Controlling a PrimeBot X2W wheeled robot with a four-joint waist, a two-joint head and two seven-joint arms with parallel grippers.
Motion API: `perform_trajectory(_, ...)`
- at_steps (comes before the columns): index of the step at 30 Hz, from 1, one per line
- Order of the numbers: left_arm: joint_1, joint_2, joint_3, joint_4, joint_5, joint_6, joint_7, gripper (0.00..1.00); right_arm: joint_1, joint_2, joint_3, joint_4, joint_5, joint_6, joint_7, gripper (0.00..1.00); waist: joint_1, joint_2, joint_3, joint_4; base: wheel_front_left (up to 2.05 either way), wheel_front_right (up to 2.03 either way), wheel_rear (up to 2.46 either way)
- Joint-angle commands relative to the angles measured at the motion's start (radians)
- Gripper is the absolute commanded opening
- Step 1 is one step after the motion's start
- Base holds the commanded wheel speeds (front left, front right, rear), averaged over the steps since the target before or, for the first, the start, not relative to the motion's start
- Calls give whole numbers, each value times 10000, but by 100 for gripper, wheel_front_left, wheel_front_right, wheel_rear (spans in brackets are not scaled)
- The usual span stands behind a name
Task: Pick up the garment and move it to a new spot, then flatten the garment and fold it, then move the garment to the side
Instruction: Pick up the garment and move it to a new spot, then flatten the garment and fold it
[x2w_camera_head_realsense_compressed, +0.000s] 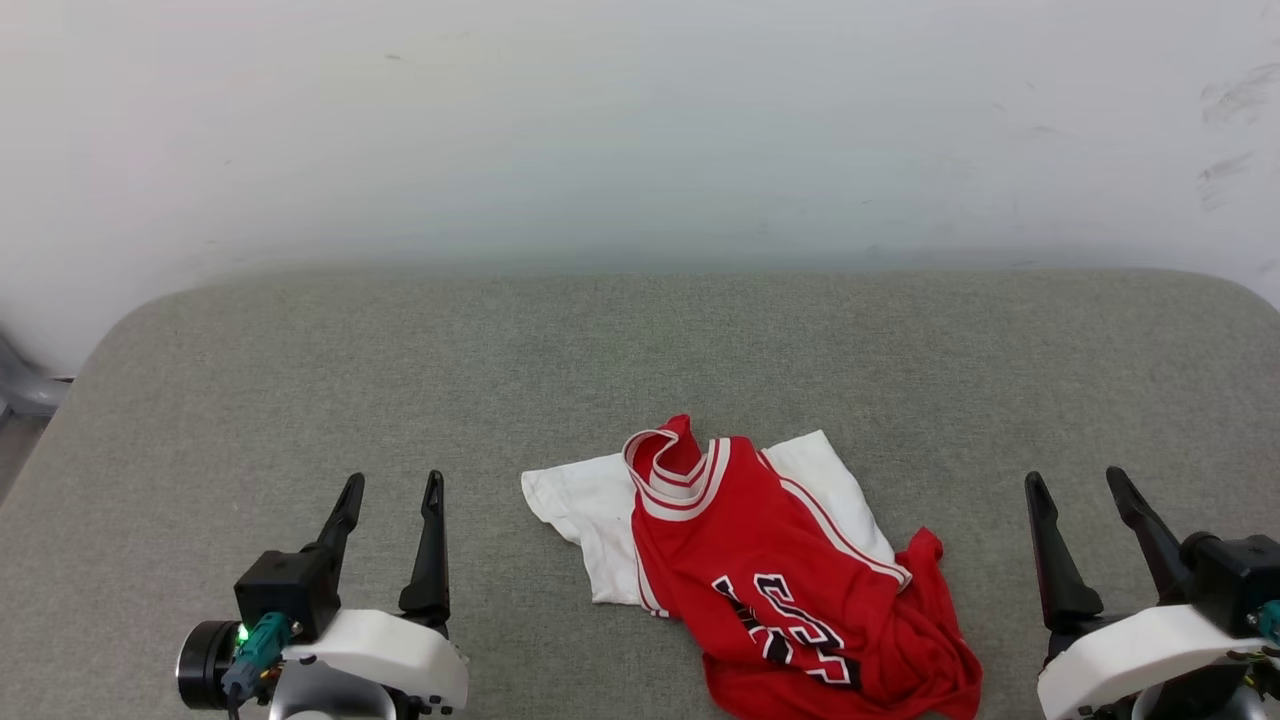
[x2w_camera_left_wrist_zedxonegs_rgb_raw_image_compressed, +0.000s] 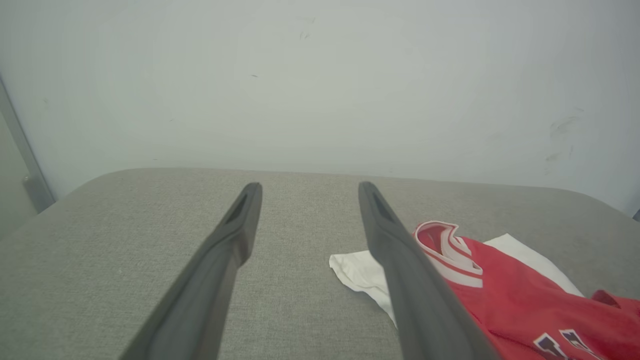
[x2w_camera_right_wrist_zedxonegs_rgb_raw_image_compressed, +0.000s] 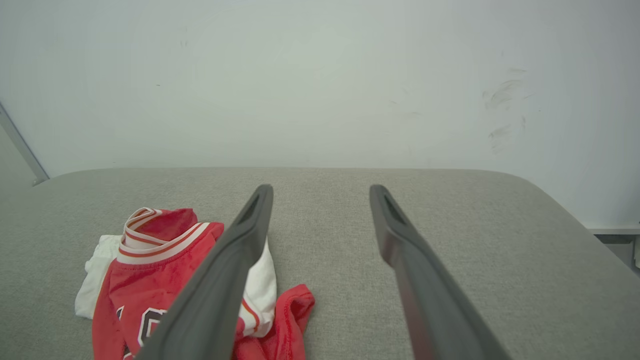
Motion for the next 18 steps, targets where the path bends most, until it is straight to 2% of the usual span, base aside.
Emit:
perform_trajectory(1, 80, 67, 16, -90, -3, 59, 56, 100, 45, 18, -29, -67, 27, -10, 32, 100, 0, -1, 17, -2, 0, 0, 0)
perform_trajectory(8, -432, 140, -337, 66, -62, -214, 697, 100, -132, 18, -20, -97, 16, -10, 34, 100, 0, -1, 180, -40, 0, 0, 0)
perform_trajectory(18, -2412, -74, -1317, 1390, -979, -1406, 4140, 100, -523, 18, 283, -81, 15, -9, 68, 100, 0, -1, 935, -325, 0, 0, 0)
